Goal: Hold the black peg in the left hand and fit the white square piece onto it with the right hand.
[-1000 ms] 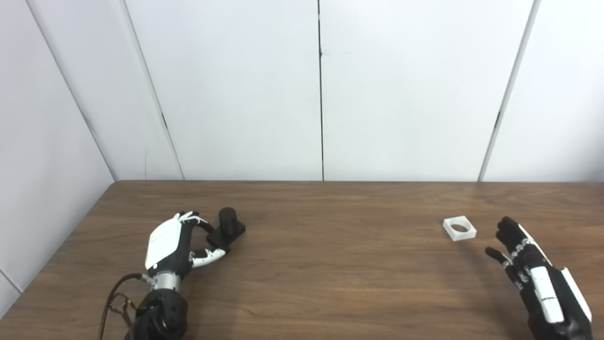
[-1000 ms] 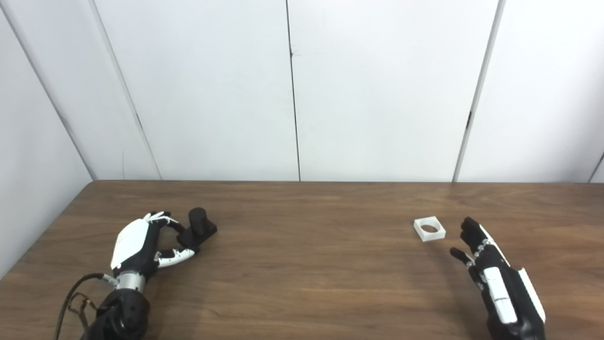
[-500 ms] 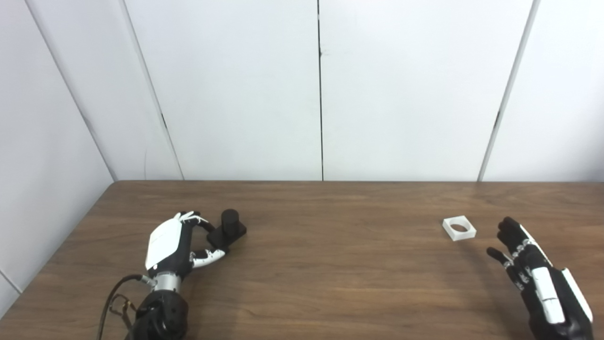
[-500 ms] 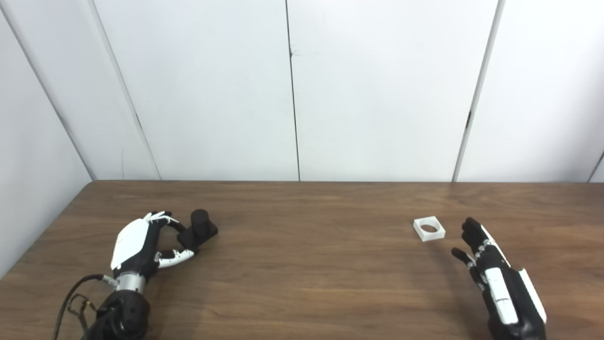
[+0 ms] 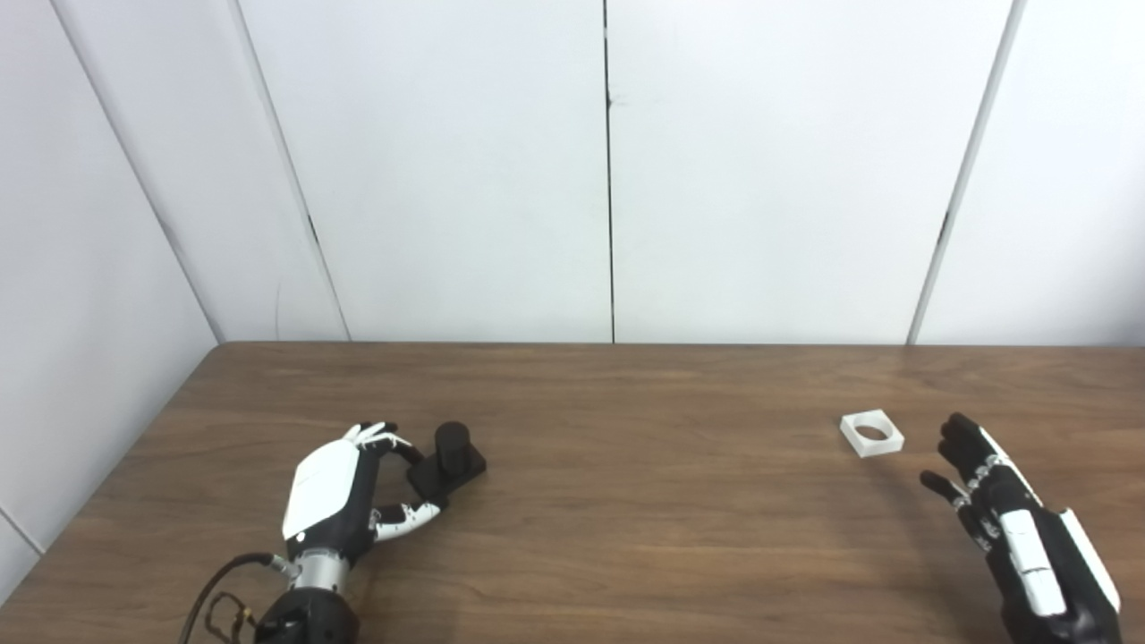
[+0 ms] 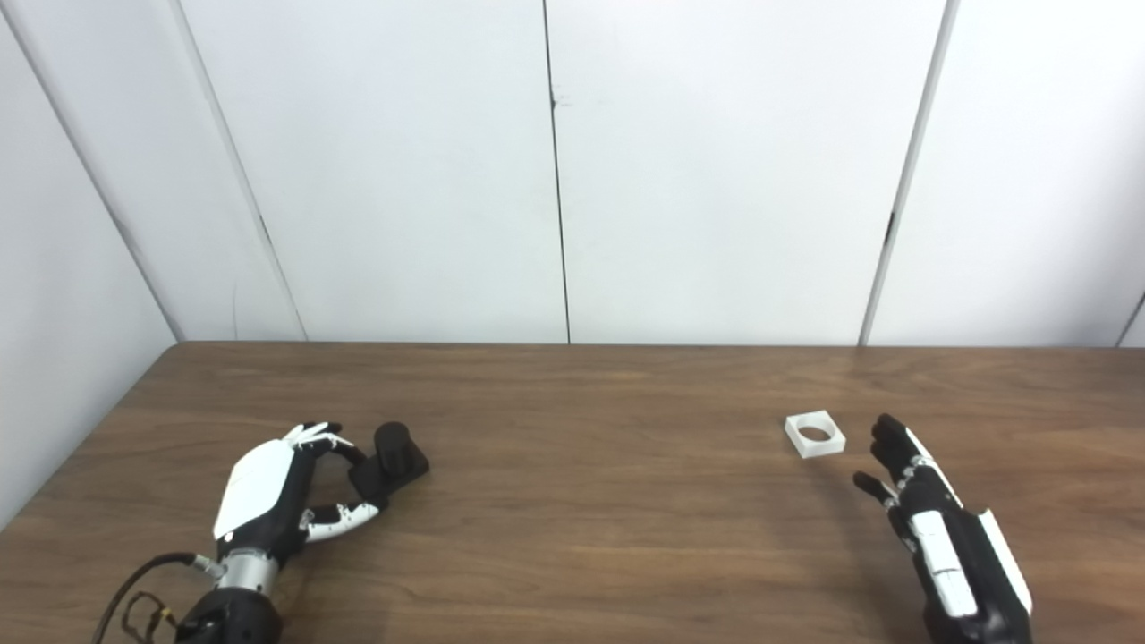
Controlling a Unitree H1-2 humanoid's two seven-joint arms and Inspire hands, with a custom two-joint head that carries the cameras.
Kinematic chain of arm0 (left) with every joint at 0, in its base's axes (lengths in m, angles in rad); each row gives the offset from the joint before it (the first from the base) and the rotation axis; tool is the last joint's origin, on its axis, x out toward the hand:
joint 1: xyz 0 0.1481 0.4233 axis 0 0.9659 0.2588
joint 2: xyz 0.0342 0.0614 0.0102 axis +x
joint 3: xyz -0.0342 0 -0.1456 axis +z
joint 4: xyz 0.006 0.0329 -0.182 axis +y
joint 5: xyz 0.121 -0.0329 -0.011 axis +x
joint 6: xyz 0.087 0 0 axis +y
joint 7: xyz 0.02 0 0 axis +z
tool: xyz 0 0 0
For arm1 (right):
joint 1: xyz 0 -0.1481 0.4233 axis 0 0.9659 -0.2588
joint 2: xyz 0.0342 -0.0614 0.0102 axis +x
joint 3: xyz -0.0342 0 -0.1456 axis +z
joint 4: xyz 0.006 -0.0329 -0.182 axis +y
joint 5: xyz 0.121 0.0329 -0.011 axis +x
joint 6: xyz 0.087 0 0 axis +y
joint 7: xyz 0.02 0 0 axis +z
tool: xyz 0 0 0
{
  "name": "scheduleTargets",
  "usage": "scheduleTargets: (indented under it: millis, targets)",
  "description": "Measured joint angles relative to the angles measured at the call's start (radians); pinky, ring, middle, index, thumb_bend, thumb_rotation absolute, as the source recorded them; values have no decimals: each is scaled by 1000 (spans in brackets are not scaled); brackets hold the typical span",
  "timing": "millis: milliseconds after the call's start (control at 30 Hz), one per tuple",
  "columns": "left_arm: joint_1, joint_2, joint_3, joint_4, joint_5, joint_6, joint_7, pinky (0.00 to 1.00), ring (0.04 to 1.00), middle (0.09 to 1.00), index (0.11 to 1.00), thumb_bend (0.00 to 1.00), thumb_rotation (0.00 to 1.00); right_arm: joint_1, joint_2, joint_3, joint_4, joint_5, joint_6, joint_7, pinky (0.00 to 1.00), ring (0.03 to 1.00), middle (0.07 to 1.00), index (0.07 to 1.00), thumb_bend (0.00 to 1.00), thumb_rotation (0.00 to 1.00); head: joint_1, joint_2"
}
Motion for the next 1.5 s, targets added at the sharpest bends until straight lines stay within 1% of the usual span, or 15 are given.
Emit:
scheduleTargets:
  millis: [67,133,200,267,400,600,700,767,867,900,967,1100,1333,1433,1500]
  targets:
    - [20,0,-14,-36,4,0,-17,862,946,875,563,581,239,0,0,2,0,0,0,0,890,973,949,937,644,882,-3,2]
    - [35,-2,-19,-61,8,-1,-32,928,944,872,563,579,242,0,0,3,0,-1,0,0,892,974,949,939,639,891,-8,5]
    - [52,-2,-30,-87,20,-1,-40,978,940,870,563,575,265,0,0,5,0,-5,0,0,892,976,950,942,633,897,-9,6]
    - [62,-2,-41,-103,38,-4,-44,995,939,869,561,576,291,0,-1,7,0,-12,0,1,895,978,953,947,632,906,-12,8]
    - [86,-8,-62,-128,52,-26,-50,1000,940,869,555,566,344,0,-1,11,-1,-22,-2,0,911,980,954,954,636,910,-18,12]
    - [123,-14,-92,-196,54,-48,-88,1000,940,872,555,570,369,6,0,16,-10,-29,0,-3,928,984,952,956,641,910,-40,21]
    - [137,-17,-105,-202,74,-53,-91,1000,939,871,550,571,350,8,2,19,-14,-41,6,-8,935,986,958,961,650,902,-51,26]
    - [160,-21,-118,-227,81,-71,-92,1000,938,869,547,572,338,15,5,19,-24,-41,15,-11,938,988,962,963,649,897,-54,29]
    - [173,-30,-131,-230,91,-92,-91,1000,935,868,551,567,344,21,10,20,-32,-41,18,-12,930,975,968,961,631,898,-66,34]
    - [175,-34,-134,-231,94,-97,-92,990,932,864,549,572,320,22,12,21,-34,-42,21,-14,928,980,965,965,628,902,-66,34]
    - [185,-36,-137,-240,95,-108,-95,980,928,860,547,574,310,27,18,21,-43,-44,38,-23,924,984,962,967,622,906,-75,38]
    - [204,-42,-150,-269,108,-117,-113,969,931,858,544,568,310,31,24,24,-52,-49,42,-27,948,991,975,976,615,914,-94,48]
    - [229,-70,-177,-302,116,-125,-136,960,923,857,546,567,306,46,36,42,-78,-69,63,-31,925,986,978,984,607,932,-130,66]
    - [233,-69,-182,-326,119,-124,-166,968,927,863,551,566,317,49,40,45,-87,-77,80,-33,925,977,980,982,590,928,-147,80]
    - [239,-71,-192,-337,123,-125,-183,972,930,864,551,567,284,54,46,46,-96,-80,89,-39,937,985,981,985,579,930,-159,90]
